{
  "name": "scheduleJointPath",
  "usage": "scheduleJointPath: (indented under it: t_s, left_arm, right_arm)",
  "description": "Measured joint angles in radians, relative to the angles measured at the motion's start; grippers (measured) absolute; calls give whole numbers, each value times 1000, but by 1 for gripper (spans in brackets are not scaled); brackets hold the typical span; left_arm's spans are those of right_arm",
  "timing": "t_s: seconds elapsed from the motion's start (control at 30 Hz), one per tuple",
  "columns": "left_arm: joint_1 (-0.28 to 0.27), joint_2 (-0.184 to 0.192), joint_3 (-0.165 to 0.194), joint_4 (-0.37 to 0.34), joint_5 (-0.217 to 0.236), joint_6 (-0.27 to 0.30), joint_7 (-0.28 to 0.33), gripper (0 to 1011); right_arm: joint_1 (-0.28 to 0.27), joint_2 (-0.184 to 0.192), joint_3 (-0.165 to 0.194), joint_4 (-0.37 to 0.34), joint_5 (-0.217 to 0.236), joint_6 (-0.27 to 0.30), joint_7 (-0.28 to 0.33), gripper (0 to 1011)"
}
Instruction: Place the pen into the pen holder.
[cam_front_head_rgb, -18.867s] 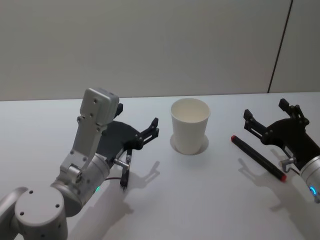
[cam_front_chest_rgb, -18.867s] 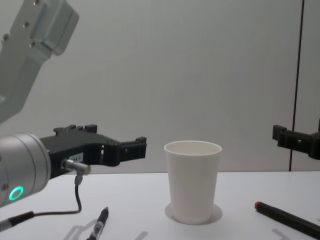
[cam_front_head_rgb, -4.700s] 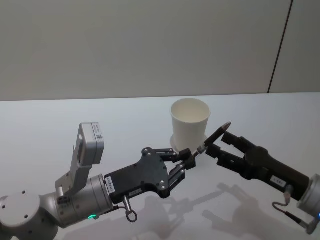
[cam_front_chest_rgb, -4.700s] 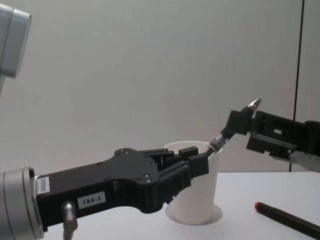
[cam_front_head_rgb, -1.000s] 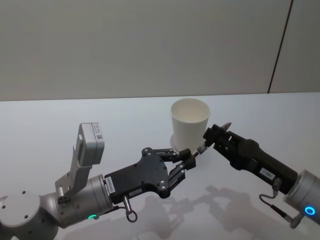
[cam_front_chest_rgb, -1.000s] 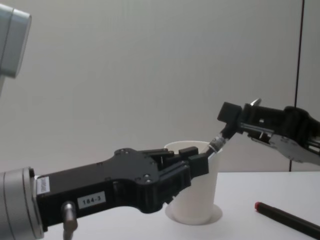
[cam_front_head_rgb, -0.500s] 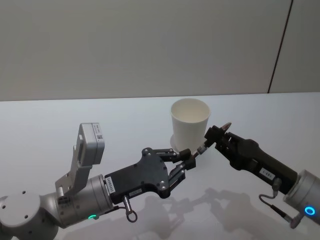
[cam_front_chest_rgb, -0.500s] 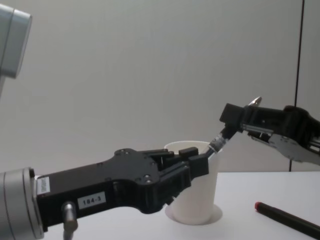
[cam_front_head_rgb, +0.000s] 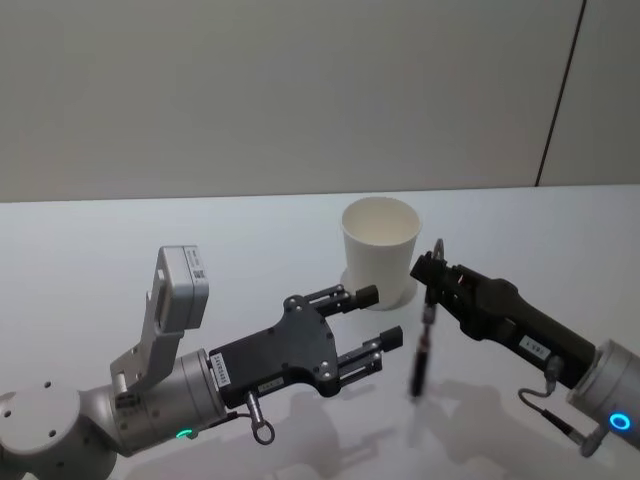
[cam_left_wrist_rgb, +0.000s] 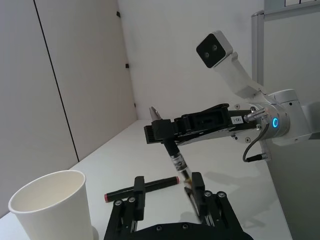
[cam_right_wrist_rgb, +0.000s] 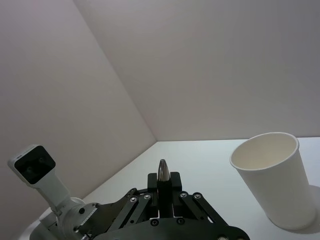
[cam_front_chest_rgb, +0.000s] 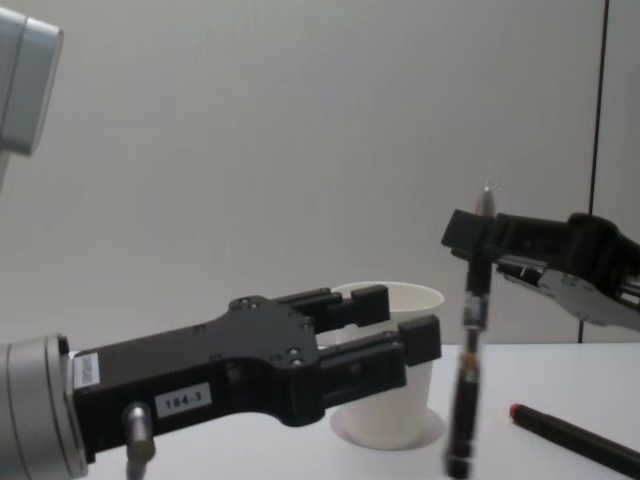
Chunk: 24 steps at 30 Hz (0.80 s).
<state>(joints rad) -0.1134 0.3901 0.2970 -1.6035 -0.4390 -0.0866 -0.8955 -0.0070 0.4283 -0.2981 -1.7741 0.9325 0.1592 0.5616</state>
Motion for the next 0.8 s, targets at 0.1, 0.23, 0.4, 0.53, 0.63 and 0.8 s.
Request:
scheduleJointPath:
  t_s: [0.1,0.23,0.4,0.53,0.63,0.8]
  left_arm:
    - [0,0,0,0,0,0,0,639]
    - [0,0,0,0,0,0,0,759]
    - [0,0,0,0,0,0,0,902]
    - [0,0,0,0,0,0,0,994]
    - [0,0,0,0,0,0,0,1001]
    - [0,0,0,0,0,1,0,1001]
  right_arm:
    - [0,0,0,0,0,0,0,149]
    - [0,0,0,0,0,0,0,148]
    - [0,0,0,0,0,0,1,148]
    - [0,0,0,0,0,0,1,149]
    - [1,1,0,0,2,0,0,148]
    - [3,4,4,1,14,-1,-6,149]
